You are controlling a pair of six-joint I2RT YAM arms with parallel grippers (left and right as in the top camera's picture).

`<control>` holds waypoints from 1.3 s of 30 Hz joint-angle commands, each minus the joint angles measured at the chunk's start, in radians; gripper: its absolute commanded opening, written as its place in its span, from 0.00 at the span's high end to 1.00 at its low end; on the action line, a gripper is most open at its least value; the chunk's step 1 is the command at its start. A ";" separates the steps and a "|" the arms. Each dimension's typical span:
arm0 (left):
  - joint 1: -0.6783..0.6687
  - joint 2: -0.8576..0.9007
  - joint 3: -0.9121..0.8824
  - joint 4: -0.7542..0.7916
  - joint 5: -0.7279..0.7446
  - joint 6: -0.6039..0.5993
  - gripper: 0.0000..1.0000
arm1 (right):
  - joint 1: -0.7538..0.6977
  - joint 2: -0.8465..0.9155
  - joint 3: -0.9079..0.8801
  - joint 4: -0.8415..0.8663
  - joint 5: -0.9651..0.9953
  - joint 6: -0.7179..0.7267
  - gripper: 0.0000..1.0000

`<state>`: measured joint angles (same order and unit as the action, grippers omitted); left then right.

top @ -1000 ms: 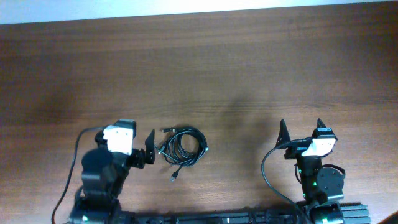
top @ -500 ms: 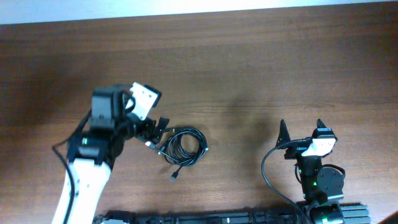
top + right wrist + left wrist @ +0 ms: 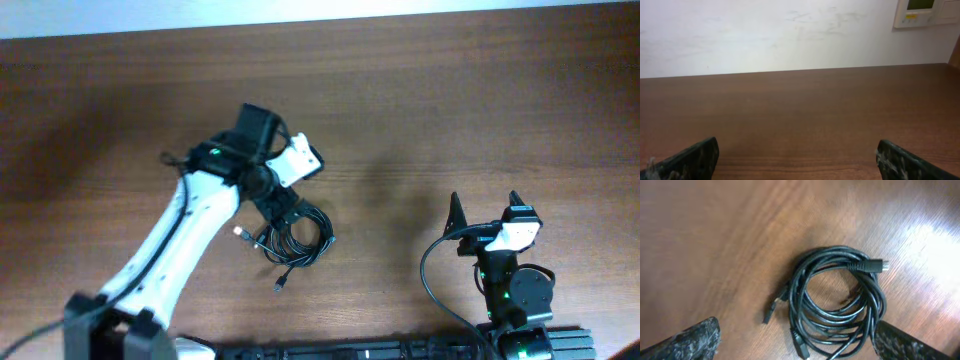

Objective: Untangle cables
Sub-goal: 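Reach the left gripper forward and down onto the coiled black cable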

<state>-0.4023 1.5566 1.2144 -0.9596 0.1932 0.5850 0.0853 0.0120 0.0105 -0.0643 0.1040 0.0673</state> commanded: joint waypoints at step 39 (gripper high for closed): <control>-0.069 0.347 -0.013 0.089 0.013 0.097 0.09 | -0.008 -0.008 -0.005 -0.008 -0.002 -0.008 0.01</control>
<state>-0.4694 1.8946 1.2209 -0.8871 0.1810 0.6659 0.0853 0.0120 0.0105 -0.0643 0.1043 0.0669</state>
